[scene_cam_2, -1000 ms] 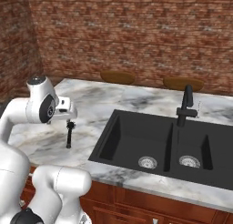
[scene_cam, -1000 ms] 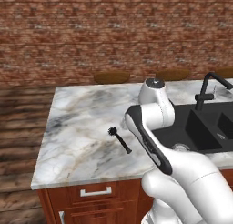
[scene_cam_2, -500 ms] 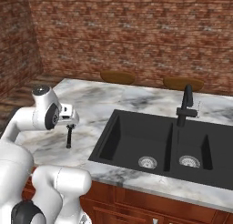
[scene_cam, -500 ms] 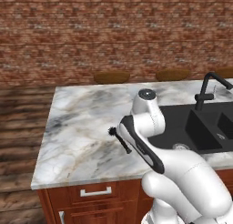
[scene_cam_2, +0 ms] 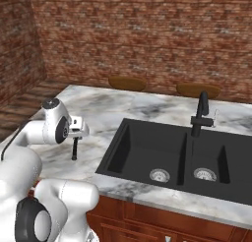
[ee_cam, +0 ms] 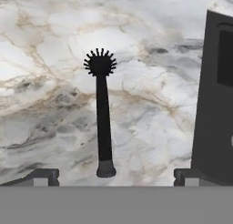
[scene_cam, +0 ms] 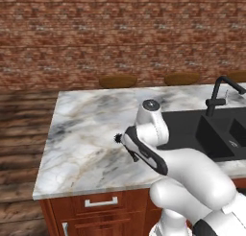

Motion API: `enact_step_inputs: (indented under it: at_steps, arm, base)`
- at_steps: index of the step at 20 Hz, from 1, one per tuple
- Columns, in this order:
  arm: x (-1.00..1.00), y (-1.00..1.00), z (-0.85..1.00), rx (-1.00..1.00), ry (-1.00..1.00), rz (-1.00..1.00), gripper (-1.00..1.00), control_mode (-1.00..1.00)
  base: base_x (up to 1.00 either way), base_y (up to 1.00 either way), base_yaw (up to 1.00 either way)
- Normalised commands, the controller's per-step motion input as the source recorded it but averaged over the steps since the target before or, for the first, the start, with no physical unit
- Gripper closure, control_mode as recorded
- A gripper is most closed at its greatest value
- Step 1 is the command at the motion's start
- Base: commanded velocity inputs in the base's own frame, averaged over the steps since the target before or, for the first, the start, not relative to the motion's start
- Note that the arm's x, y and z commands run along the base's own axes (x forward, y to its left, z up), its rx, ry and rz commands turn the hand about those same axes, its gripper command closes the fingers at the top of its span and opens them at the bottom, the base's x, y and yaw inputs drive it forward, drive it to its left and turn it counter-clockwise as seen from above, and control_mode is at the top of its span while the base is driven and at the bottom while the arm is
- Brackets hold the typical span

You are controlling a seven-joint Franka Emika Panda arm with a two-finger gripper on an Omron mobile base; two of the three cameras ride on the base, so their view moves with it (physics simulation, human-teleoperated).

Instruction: Grab the spray bottle from the cabinet, then place it next to the cutting board for sanitizing. Then grab the dish brush from the countertop next to the sink and place it next to the cutting board.

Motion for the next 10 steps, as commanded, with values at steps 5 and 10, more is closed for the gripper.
enact_step_inputs:
  at_steps: [5,10]
  arm:
    - [0.26,0.08,-0.22,0.0,0.0,0.0,-1.0,-1.0]
    - [0.22,0.13,-0.2,0.0,0.0,-0.01,-1.0,-1.0]
  base:
    - [0.0,0.0,0.0]
    - [0.0,0.0,0.0]
